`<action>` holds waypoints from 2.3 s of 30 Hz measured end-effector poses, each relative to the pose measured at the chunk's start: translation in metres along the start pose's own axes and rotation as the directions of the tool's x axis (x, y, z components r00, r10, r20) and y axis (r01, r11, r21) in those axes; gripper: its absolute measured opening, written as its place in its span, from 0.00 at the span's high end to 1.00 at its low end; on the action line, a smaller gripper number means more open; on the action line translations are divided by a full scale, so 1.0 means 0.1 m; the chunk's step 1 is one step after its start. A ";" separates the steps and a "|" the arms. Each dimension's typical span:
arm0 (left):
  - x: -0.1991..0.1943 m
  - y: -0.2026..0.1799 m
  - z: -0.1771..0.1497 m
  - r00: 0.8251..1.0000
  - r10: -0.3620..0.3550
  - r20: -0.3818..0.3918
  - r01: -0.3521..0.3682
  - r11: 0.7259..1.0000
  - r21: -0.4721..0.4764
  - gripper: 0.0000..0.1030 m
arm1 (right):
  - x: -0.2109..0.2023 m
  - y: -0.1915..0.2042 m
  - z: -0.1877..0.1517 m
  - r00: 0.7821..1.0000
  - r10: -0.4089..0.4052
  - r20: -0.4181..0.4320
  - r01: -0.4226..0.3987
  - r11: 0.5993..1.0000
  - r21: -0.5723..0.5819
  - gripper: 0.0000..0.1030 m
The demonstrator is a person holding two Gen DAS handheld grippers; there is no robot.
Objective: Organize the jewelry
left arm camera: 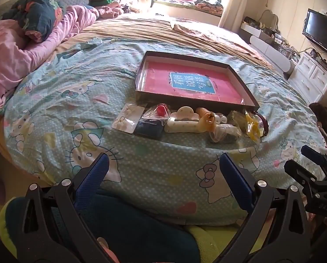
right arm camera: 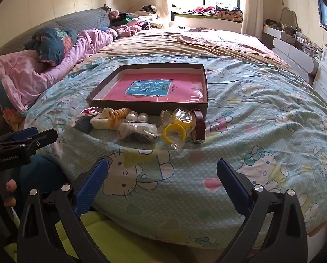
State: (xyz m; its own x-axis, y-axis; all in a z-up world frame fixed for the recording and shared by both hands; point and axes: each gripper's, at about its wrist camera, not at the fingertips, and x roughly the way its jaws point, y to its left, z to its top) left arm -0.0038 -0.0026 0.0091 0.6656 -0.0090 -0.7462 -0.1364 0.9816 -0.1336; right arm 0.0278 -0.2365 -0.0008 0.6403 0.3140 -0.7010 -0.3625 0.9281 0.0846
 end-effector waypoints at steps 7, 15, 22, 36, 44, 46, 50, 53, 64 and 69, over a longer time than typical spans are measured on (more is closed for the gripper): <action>0.00 0.00 0.00 1.000 -0.002 0.002 0.002 1.000 0.000 0.08 | -0.03 0.01 0.00 1.000 0.003 0.004 -0.003 1.000 -0.005 0.04; -0.02 -0.01 0.00 1.000 -0.001 0.009 0.001 1.000 0.001 0.08 | -0.05 0.04 0.00 1.000 0.008 0.008 -0.008 1.000 -0.008 0.04; -0.03 -0.01 0.01 1.000 -0.002 0.012 0.002 1.000 0.002 0.08 | -0.06 0.06 0.01 1.000 0.010 0.010 -0.010 1.000 -0.009 0.04; -0.04 -0.02 0.01 1.000 -0.003 0.015 0.003 1.000 0.002 0.08 | -0.06 0.08 0.00 1.000 0.011 0.010 -0.010 1.000 -0.009 0.04; -0.04 -0.03 0.01 1.000 -0.002 0.017 0.002 1.000 0.004 0.08 | -0.06 0.11 0.00 1.000 0.016 0.008 -0.016 1.000 -0.014 0.04; -0.04 -0.02 0.01 1.000 -0.003 0.017 0.003 1.000 0.004 0.08 | -0.06 0.12 0.01 1.000 0.018 0.008 -0.018 1.000 -0.016 0.04; -0.04 -0.02 0.01 1.000 -0.002 0.015 0.002 1.000 0.004 0.08 | -0.04 0.14 0.01 1.000 0.021 0.003 -0.021 1.000 -0.021 0.04; -0.06 -0.03 0.01 1.000 -0.003 0.016 0.003 1.000 0.004 0.08 | 0.00 0.13 0.02 1.000 0.029 -0.003 -0.029 0.999 -0.026 0.04; 0.00 0.07 0.05 1.000 0.004 0.013 -0.004 1.000 -0.020 0.08 | 0.16 0.13 0.10 0.998 0.062 -0.021 -0.063 0.997 -0.033 0.04; 0.07 0.16 0.10 1.000 0.011 0.009 -0.010 0.999 -0.037 0.08 | 0.24 0.10 0.16 0.997 0.077 -0.025 -0.077 0.997 -0.023 0.04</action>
State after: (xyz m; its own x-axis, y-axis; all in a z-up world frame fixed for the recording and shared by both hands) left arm 0.0057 0.0146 0.0081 0.6707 0.0030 -0.7417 -0.1704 0.9739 -0.1501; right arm 0.0499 -0.2165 -0.0055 0.5935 0.3790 -0.7100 -0.4262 0.8963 0.1222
